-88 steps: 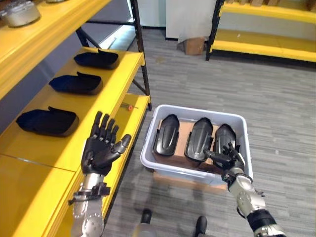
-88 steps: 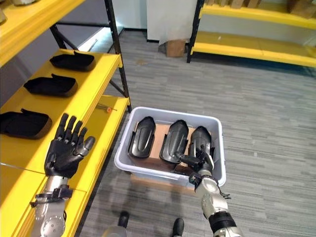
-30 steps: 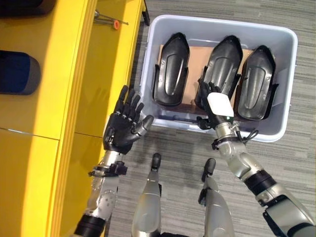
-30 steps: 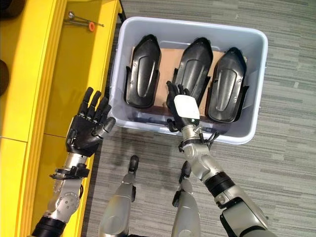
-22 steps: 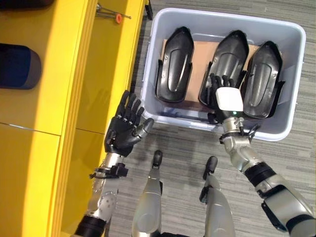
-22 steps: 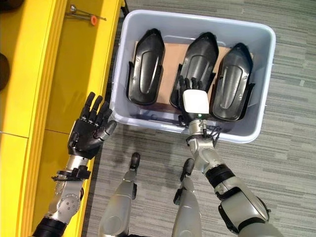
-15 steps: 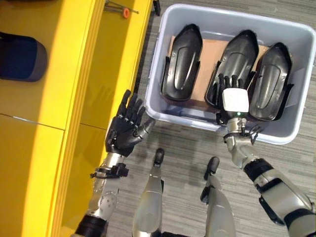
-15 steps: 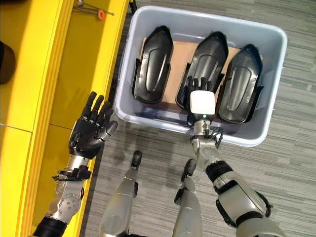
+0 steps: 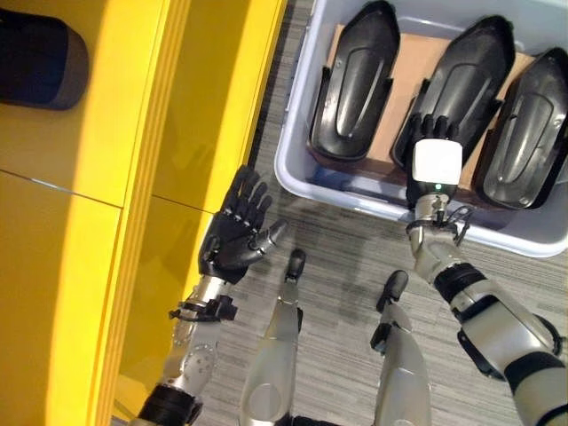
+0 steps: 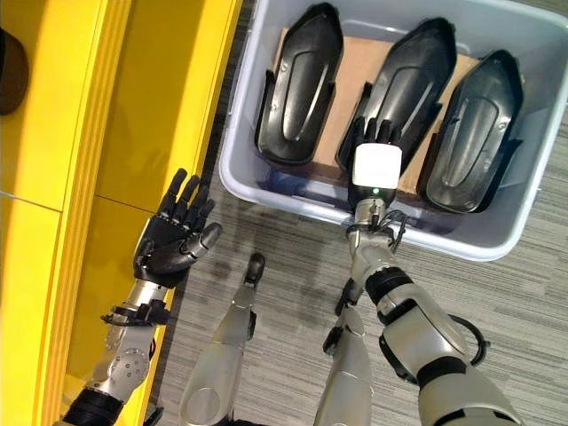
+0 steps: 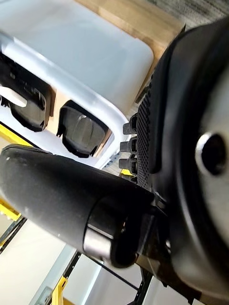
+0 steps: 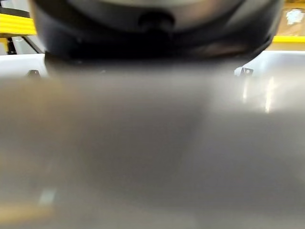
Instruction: Move parts from the plastic box to the shelf.
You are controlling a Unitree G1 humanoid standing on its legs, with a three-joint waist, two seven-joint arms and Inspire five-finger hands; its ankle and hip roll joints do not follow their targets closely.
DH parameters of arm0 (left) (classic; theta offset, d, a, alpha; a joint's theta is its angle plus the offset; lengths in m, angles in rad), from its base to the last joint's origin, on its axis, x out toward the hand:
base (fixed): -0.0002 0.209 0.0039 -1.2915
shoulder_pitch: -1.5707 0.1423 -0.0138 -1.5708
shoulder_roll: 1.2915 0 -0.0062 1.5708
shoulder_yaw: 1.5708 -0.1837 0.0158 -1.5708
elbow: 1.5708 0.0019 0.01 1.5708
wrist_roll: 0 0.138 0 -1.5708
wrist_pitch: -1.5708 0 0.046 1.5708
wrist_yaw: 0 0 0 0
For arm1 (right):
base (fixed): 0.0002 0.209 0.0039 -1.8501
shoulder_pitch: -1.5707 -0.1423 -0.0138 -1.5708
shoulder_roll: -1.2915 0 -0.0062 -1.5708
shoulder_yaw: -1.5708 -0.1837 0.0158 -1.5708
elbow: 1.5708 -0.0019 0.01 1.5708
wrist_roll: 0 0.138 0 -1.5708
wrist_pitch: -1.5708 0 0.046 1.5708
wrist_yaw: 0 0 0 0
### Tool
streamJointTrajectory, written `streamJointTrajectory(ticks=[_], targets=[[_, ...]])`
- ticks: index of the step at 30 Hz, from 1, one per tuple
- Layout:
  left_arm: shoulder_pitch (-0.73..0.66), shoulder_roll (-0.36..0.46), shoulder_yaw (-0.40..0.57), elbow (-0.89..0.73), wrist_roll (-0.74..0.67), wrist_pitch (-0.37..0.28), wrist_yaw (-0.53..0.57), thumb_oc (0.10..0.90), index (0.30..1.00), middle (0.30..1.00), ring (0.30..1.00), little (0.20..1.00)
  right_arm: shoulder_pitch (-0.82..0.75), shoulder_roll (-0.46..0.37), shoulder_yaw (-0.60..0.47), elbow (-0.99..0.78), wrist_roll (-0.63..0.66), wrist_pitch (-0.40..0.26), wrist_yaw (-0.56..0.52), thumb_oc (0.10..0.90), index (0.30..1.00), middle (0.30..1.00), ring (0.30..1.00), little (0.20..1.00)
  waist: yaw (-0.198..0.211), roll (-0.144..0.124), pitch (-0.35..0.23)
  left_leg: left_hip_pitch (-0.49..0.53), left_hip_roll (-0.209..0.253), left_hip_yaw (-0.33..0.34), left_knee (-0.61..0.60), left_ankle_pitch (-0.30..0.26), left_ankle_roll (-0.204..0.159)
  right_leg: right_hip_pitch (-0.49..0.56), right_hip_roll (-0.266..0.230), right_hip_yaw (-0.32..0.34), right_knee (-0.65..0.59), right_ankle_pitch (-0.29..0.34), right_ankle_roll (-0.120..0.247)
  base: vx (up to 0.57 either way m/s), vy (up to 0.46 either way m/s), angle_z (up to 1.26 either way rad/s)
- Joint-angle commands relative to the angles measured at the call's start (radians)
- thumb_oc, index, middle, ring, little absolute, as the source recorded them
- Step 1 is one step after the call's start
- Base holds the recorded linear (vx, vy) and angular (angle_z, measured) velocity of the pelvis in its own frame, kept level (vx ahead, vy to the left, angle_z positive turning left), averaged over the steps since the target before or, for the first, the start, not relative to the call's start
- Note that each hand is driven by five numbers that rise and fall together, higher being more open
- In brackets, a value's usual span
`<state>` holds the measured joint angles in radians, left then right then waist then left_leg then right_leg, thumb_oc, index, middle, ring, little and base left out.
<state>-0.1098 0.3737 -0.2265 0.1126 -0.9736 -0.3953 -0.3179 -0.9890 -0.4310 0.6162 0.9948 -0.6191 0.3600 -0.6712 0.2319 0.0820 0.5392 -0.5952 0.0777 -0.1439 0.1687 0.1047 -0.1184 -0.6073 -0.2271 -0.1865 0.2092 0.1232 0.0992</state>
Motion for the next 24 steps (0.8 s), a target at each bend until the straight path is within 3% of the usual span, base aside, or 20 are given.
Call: streamJointTrajectory(ticks=[1,2,3,4,5,6,12,13,17,19,21,24], targets=[[-0.032,0.018,-0.016,-0.138,0.045,-0.095,-0.017,0.9,1.0,1.0,1.0,1.0,0.004,0.005,0.0,0.099,0.154,0.038,0.019,0.9,1.0,1.0,1.0,1.0,0.034,0.073,-0.019,-0.096,-0.081,0.07,0.023,-0.005,0.103,-0.035,0.008,-0.056,0.114,-0.107,-0.004,-0.04,-0.012,0.04],[-0.032,0.019,-0.018,-0.142,0.067,-0.098,-0.006,0.9,1.0,1.0,1.0,1.0,0.001,0.006,-0.005,0.106,0.153,0.037,0.002,0.9,1.0,1.0,1.0,1.0,0.035,0.075,-0.019,-0.11,-0.083,0.068,0.034,-0.007,0.104,-0.05,0.009,-0.054,0.125,-0.109,-0.004,-0.03,-0.008,0.0],[-0.033,0.02,-0.02,-0.144,0.075,-0.1,-0.002,0.9,1.0,1.0,1.0,1.0,-0.003,0.006,-0.008,0.109,0.157,0.039,0.002,0.845,0.923,0.923,0.923,0.923,0.035,0.076,-0.019,-0.117,-0.085,0.066,0.04,-0.008,0.104,-0.058,0.009,-0.053,0.131,-0.11,-0.005,0.0,0.0,0.0],[-0.04,0.024,-0.026,-0.146,0.074,-0.105,-0.011,0.9,1.0,1.0,1.0,1.0,-0.012,0.006,-0.018,0.121,0.176,0.049,0.014,0.602,0.583,0.583,0.583,0.583,0.035,0.079,-0.019,-0.136,-0.088,0.061,0.055,-0.01,0.105,-0.077,0.01,-0.051,0.146,-0.114,-0.006,-0.03,0.03,0.01],[-0.044,0.018,-0.032,-0.148,0.065,-0.104,-0.034,0.9,1.0,1.0,1.0,1.0,-0.017,0.003,-0.021,0.141,0.186,0.06,0.023,0.4,0.3,0.3,0.3,0.3,0.035,0.089,-0.019,-0.164,-0.09,0.06,0.072,-0.011,0.106,-0.109,0.011,-0.044,0.17,-0.119,-0.009,-0.04,0.051,0.01],[-0.045,0.015,-0.038,-0.153,0.078,-0.104,-0.021,0.9,1.0,1.0,1.0,1.0,-0.017,0.002,-0.027,0.154,0.229,0.077,0.018,0.4,0.3,0.3,0.3,0.3,0.034,0.095,-0.019,-0.177,-0.092,0.058,0.08,-0.012,0.107,-0.125,0.011,-0.038,0.183,-0.123,-0.01,-0.03,0.062,-0.04],[-0.051,0.008,-0.073,-0.149,0.083,-0.136,0.005,0.9,1.0,1.0,1.0,1.0,-0.001,-0.013,-0.048,0.217,0.19,0.119,-0.02,0.4,0.3,0.3,0.3,0.3,0.025,0.122,-0.019,-0.229,-0.102,0.061,0.126,-0.02,0.113,-0.185,0.006,-0.016,0.232,-0.133,-0.011,-0.01,0.019,0.04],[-0.038,0.01,-0.085,-0.153,0.07,-0.141,0.007,0.9,1.0,1.0,1.0,1.0,0.016,-0.019,-0.048,0.229,0.17,0.121,-0.008,0.4,0.3,0.3,0.3,0.3,0.022,0.126,-0.019,-0.209,-0.104,0.064,0.139,-0.048,0.111,-0.173,0.004,-0.003,0.25,-0.158,-0.002,0.04,-0.006,-0.01],[-0.035,0.011,-0.093,-0.163,0.069,-0.145,0.015,0.9,1.0,1.0,1.0,1.0,0.027,-0.027,-0.045,0.243,0.175,0.121,0.0,0.4,0.3,0.3,0.3,0.3,0.017,0.13,-0.019,-0.209,-0.104,0.067,0.15,-0.054,0.112,-0.177,0.005,0.003,0.257,-0.159,-0.003,0.01,0.0,-0.24],[-0.049,0.017,-0.089,-0.177,0.064,-0.138,0.022,0.9,1.0,1.0,1.0,1.0,0.023,-0.035,-0.047,0.248,0.171,0.103,0.012,0.4,0.3,0.3,0.3,0.3,0.011,0.13,-0.019,-0.228,-0.1,0.069,0.148,-0.031,0.115,-0.195,0.007,-0.002,0.244,-0.132,-0.013,-0.06,0.002,0.25],[-0.042,0.027,-0.082,-0.192,0.043,-0.139,0.011,0.9,1.0,1.0,1.0,1.0,0.058,-0.041,-0.044,0.24,0.127,0.007,0.022,0.4,0.3,0.3,0.3,0.3,0.0,0.122,-0.019,-0.19,-0.09,0.079,0.136,-0.035,0.114,-0.161,0.012,0.002,0.225,-0.129,-0.015,-0.03,-0.021,0.05],[-0.039,0.039,-0.069,-0.206,0.024,-0.131,0.002,0.9,1.0,1.0,1.0,1.0,0.064,-0.048,-0.026,0.204,0.062,-0.075,0.023,0.4,0.3,0.3,0.3,0.3,-0.006,0.114,-0.019,-0.151,-0.083,0.087,0.122,-0.035,0.113,-0.125,0.016,0.004,0.205,-0.127,-0.016,0.0,-0.023,-0.04]])
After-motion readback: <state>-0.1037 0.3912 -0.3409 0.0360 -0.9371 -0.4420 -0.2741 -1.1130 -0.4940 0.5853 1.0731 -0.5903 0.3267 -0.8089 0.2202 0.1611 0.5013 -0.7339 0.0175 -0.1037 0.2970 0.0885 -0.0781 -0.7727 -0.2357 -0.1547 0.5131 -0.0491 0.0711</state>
